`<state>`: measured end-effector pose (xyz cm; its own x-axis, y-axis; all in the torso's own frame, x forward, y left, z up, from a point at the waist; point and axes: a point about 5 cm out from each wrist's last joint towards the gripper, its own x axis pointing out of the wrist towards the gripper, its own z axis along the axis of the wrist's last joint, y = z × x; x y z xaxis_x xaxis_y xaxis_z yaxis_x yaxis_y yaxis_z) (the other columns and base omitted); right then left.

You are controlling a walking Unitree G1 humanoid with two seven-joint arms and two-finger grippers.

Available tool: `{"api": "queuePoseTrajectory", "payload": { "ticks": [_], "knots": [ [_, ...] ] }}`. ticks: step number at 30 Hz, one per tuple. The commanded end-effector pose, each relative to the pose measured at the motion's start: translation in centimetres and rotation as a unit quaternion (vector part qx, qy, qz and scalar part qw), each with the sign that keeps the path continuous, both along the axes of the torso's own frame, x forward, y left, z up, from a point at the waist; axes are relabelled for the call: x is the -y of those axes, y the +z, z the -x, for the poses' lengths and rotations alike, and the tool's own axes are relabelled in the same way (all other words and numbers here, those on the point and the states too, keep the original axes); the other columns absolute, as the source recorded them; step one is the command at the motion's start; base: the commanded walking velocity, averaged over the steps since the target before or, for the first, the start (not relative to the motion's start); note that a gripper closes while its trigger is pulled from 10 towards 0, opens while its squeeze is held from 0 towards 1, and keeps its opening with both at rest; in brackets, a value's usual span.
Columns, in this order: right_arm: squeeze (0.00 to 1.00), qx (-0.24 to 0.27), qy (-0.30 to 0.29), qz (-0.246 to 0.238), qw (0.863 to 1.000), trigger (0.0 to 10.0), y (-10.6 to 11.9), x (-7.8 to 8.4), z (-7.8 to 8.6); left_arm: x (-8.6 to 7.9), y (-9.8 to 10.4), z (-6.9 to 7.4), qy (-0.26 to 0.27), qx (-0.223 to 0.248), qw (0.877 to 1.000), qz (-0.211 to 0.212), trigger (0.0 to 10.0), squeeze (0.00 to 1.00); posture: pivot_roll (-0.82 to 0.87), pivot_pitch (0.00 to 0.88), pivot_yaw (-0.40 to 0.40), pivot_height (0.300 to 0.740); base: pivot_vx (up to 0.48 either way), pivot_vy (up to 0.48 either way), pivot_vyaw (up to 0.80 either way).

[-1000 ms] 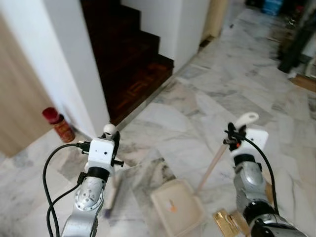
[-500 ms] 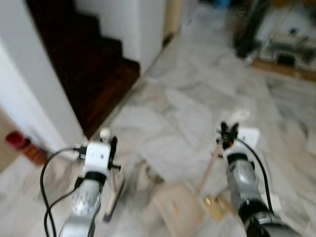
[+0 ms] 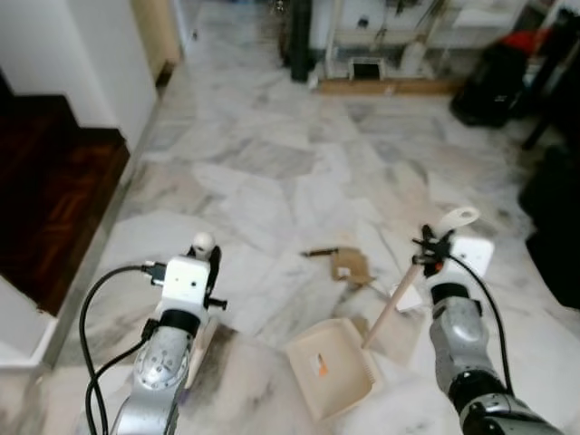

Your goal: Sweep floor

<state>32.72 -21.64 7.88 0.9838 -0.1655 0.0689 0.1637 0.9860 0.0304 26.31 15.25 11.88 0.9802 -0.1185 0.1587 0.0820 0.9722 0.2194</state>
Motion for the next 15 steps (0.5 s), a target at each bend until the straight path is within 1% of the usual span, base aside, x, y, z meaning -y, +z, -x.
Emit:
{"api": "queuePoseTrajectory", "payload": {
  "ticks": [1, 5, 15],
  "knots": [
    [0.00, 0.025, 0.005, 0.006, 1.000, 10.0, 1.14, -0.25, -0.54, -0.09, 0.78, -0.02, -0.002, 0.020, 1.000, -0.010, 10.0, 0.00, 0.09, 0.074, 0.007, 0.740, 0.000, 0.000, -0.80],
    [0.00, 0.027, -0.002, 0.011, 1.000, 10.0, 1.23, 0.02, -0.47, -0.01, 0.66, 0.00, -0.004, 0.018, 1.000, -0.008, 10.0, 0.00, 0.09, 0.075, 0.006, 0.740, 0.000, 0.000, -0.80],
    [0.00, 0.028, -0.004, 0.012, 1.000, 10.0, 1.18, 0.06, -0.35, 0.12, 0.57, -0.01, -0.009, 0.016, 1.000, -0.006, 10.0, 0.00, 0.09, 0.074, 0.005, 0.740, 0.000, 0.000, -0.80]
  ]
}}
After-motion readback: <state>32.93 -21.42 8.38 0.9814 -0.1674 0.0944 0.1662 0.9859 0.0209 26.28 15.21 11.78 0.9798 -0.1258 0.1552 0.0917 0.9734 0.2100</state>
